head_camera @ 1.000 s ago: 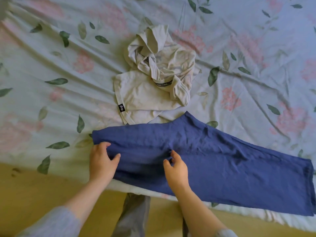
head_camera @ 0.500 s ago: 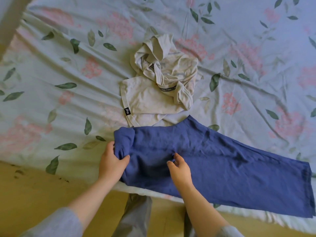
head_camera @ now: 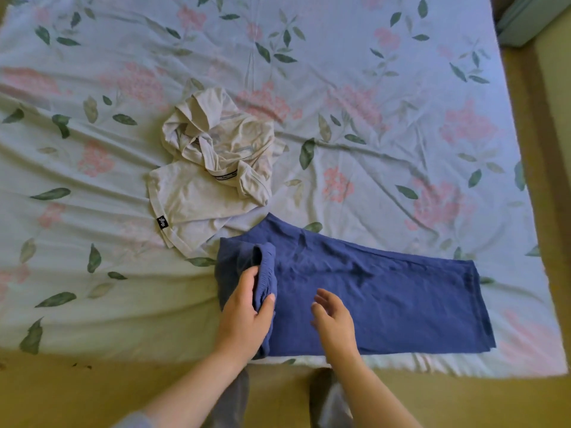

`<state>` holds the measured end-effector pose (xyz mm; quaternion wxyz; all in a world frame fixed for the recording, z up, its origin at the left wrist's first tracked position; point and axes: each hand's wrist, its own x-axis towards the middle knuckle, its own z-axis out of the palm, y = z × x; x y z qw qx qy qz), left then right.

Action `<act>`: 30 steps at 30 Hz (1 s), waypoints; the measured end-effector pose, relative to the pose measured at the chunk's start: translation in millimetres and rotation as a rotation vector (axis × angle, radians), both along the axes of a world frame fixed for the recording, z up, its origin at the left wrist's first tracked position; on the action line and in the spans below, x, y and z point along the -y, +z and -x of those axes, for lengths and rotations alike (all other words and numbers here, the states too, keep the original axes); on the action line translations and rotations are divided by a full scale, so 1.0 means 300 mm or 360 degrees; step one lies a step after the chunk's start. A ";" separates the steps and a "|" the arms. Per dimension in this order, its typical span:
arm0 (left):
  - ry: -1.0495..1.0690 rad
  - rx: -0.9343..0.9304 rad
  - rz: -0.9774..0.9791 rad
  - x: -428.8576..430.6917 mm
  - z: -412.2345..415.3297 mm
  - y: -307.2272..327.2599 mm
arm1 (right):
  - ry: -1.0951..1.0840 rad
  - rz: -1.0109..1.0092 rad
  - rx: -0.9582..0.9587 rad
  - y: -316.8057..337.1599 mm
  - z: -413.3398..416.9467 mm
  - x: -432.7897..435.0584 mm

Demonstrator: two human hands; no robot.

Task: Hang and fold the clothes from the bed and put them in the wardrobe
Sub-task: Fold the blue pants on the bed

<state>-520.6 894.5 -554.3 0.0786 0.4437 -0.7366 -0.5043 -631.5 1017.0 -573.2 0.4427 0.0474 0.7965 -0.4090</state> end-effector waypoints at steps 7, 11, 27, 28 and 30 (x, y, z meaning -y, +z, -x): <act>-0.0223 0.0088 -0.0037 -0.203 0.208 -0.059 | -0.0213 -0.0035 -0.0053 0.025 0.184 -0.247; -0.0318 0.0130 -0.0049 -0.296 0.320 -0.113 | -0.0280 -0.0067 -0.0073 -0.002 0.278 -0.368; -0.0677 0.0350 -0.0178 -0.462 0.473 -0.222 | -0.0528 0.0011 0.0099 -0.145 0.351 -0.473; -0.0679 0.0354 -0.0230 -0.448 0.469 -0.232 | -0.0520 0.0031 0.0115 -0.146 0.352 -0.468; -0.0681 0.0279 -0.0402 -0.428 0.470 -0.237 | -0.0492 0.0052 0.0124 -0.147 0.362 -0.459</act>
